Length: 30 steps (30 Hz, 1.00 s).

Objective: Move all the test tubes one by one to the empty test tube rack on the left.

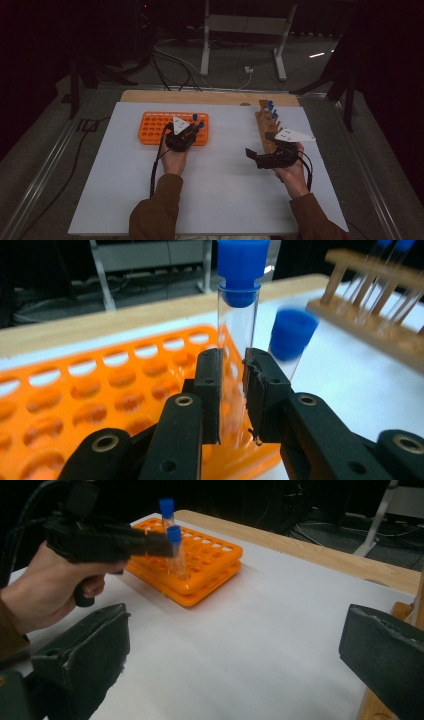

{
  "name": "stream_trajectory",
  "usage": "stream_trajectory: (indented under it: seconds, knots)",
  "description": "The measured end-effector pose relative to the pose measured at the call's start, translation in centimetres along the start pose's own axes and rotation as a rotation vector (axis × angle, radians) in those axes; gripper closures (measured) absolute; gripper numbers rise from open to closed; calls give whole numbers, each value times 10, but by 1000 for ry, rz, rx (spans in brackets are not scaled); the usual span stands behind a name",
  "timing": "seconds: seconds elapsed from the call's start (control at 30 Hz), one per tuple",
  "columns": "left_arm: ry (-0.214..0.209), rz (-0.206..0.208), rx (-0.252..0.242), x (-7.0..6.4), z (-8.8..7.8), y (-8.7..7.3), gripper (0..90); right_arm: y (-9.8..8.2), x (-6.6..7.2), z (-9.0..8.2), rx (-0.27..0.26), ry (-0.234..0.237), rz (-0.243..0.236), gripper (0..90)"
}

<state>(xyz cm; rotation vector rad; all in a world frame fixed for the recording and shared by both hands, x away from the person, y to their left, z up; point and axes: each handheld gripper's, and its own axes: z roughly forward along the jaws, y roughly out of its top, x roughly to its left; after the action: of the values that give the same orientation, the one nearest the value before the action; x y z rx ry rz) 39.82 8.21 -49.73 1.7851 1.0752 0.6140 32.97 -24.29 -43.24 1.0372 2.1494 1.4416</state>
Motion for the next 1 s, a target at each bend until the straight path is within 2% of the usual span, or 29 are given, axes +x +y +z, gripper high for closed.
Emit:
stream_trajectory:
  seconds: [0.13, 0.27, 0.33, 0.47, 0.53, 0.63, 0.7, 0.87, 1.0]
  knots:
    - [-10, 8, 22, 2, 1, -3, 784, -1, 0, 0, 3, 3, -2, 0]
    - [-10, 41, 65, 1, 3, -4, 785, -1, 0, 1, 4, 5, 0, 0]
    - [-15, 39, 73, 2, 3, -5, 784, -1, 0, 1, 4, 5, -1, 0]
    - [-21, 40, 76, 2, 1, -4, 777, -2, 0, 1, 8, 7, -2, 0]
    - [-19, 35, 60, 3, -2, -2, 736, -2, 0, 1, 9, 8, -3, 0]
    - [-24, 34, 37, 3, -6, 2, 748, -2, 0, 2, 9, 9, 0, 0]
    - [-17, 49, 45, 2, -6, 2, 771, -3, 0, 3, 12, 8, -1, 0]
    - [-20, 43, 66, 2, -5, 1, 782, -2, 0, 4, 15, 1, -7, 0]
    - [-27, 41, 74, 3, -8, 1, 740, -1, -1, 3, 16, -13, -14, 0]
